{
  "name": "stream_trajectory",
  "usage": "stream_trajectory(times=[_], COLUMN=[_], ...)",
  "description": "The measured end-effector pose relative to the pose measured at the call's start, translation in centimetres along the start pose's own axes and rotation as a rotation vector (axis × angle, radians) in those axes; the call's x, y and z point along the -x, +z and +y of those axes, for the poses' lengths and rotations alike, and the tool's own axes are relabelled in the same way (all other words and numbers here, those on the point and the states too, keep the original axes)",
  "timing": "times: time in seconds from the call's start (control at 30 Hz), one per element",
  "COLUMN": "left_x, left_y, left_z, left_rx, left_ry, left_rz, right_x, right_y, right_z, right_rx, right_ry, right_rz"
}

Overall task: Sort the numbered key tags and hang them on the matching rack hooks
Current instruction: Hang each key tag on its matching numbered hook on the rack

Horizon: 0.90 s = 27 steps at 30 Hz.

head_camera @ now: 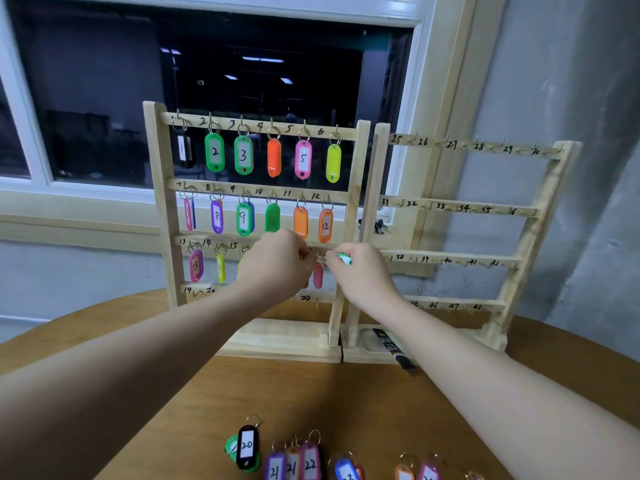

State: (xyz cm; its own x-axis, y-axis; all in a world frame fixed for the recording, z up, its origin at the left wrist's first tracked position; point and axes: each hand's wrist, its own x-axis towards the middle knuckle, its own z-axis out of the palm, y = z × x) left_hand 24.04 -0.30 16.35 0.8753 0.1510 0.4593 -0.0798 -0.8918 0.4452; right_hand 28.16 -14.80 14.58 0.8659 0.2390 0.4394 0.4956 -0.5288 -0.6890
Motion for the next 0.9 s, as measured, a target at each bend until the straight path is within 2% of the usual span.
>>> stream_trajectory(times=[0.17,0.33,0.5,0.57,0.67,0.77,0.9], left_x=[0.5,2.0,4.1,4.6,5.0,5.6,5.8], left_y=[-0.1,0.0,1.5,2.6,5.0,7.4,10.5], left_z=[-0.3,-0.4,1.9,3.7,6.7,10.4,14.8], left_rx=[0.023,-0.019,-0.059,-0.064,-0.091,-0.106,-0.12], left_ry=[-0.003,-0.005,0.049,0.082,0.142,0.214,0.254], left_rz=[-0.037,-0.157,-0.327,-0.424,-0.552,-0.674,-0.804], right_x=[0.8,3.1,8.6,11.0,14.1,17.0,20.0], right_y=[0.3,-0.5,-5.3,-8.3,-13.2,-18.4,-24.3], right_z=[0.8,2.3,5.6,7.5,10.8,14.4,18.5], right_rx=[-0.022,0.02,0.382,0.444,0.489,0.566,0.543], right_ry=[0.004,0.039,-0.029,-0.002,0.059,0.149,0.316], right_rz=[-0.019,-0.095,-0.278,-0.309,-0.271,-0.161,-0.037])
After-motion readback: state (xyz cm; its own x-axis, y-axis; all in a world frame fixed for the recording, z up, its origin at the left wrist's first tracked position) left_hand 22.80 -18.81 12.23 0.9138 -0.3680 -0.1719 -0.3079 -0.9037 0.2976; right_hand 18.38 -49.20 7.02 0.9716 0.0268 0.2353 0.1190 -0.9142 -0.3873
